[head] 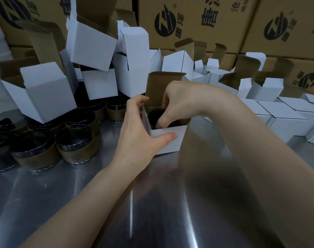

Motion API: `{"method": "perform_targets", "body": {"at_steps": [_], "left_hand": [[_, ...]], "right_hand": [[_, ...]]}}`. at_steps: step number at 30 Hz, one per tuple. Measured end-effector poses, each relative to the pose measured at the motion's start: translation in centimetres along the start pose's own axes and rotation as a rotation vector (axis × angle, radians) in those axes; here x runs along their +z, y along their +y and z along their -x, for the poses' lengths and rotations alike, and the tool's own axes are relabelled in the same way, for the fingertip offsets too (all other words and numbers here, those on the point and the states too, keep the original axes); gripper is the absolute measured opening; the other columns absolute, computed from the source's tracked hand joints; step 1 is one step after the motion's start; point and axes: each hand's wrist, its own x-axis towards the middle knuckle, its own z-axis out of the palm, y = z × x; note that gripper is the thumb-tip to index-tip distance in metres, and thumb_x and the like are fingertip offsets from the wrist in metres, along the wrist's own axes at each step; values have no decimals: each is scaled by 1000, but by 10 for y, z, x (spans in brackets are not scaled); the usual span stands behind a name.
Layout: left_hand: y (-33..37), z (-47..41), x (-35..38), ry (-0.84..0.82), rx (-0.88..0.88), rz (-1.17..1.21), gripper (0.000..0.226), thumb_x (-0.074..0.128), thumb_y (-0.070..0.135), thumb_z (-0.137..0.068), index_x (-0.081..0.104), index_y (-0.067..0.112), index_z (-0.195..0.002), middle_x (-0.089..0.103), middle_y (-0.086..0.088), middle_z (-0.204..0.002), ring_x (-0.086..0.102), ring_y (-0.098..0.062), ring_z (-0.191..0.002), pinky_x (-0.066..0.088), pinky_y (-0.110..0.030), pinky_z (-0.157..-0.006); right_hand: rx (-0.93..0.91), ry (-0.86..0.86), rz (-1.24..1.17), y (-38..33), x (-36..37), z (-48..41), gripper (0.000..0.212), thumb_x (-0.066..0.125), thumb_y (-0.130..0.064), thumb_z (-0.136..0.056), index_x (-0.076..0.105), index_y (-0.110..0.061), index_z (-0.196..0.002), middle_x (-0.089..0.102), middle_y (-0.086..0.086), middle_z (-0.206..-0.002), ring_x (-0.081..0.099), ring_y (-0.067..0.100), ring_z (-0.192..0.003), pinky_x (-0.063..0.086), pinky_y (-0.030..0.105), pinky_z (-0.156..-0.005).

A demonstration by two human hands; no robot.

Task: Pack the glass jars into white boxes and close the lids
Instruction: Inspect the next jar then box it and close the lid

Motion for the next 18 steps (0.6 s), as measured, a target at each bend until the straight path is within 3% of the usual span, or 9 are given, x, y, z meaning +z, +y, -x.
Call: {"method": "perform_targets", "body": {"at_steps": [10,12,15,18], "left_hand": [[0,0,-1,-15,-37,15,84,88,36,-65,28,51,-121,43,18,-133,42,-4,-127,35,-14,-96],[-1,0,-2,-22,-49,25,82,88,35,-66,30,51,-122,44,16,-135,43,-5,-128,39,-22,-101],[-1,-1,-4,-19,-79,32,77,86,33,-69,37,44,-127,44,12,-135,44,-7,-126,43,-35,-105],[1,-2,-7,-37,-81,20,71,82,33,-73,42,43,-130,39,11,-138,41,-3,-126,43,-31,-105]], "right_hand": [[0,24,70,-3,7,-4,40,83,-44,-73,51,-20,-73,55,-1,-77,53,13,-67,35,24,-48],[-21,25,49,-2,6,-3,40,82,-46,-73,60,-16,-87,60,1,-84,58,15,-74,44,27,-54],[-98,38,-69,1,-2,4,44,81,-43,-74,70,-17,-108,70,0,-97,65,16,-89,58,37,-79],[-168,108,-182,6,-9,9,32,74,-28,-82,70,-25,-113,66,-11,-96,63,7,-92,54,25,-79]]}}
